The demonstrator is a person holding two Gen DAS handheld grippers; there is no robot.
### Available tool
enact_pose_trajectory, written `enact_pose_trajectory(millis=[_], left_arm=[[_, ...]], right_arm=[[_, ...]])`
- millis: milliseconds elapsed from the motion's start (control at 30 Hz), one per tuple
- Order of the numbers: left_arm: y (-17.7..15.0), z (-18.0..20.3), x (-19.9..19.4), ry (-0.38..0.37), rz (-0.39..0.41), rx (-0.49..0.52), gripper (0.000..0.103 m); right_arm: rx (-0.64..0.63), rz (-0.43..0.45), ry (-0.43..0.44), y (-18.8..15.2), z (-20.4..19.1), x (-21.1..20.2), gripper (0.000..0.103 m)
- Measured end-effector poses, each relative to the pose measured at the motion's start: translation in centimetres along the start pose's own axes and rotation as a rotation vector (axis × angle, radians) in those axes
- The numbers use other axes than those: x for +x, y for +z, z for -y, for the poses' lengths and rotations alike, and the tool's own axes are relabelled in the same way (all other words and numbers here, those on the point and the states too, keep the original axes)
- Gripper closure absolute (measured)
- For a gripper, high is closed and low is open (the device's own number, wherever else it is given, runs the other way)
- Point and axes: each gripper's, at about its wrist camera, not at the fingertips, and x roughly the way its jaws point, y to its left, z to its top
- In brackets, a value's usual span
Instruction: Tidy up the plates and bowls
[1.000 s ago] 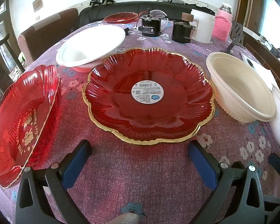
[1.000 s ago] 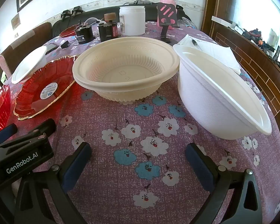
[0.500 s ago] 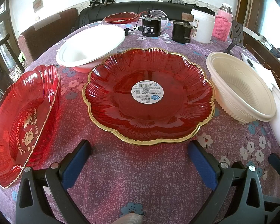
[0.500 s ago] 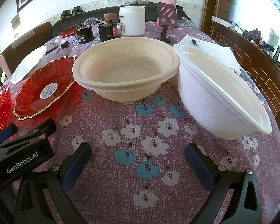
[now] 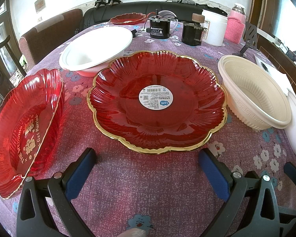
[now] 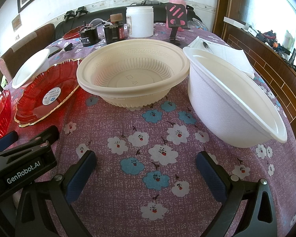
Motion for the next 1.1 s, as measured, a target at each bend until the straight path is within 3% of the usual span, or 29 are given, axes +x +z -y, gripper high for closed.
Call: enact_pose_trajectory(millis=[1100], left_arm=[[-0.18,0.33,-0.16,0.006,-0.004,-0.007,0.000]], right_arm=[[0.000,0.000,0.000,-0.03,0.02,0.03,0.001]])
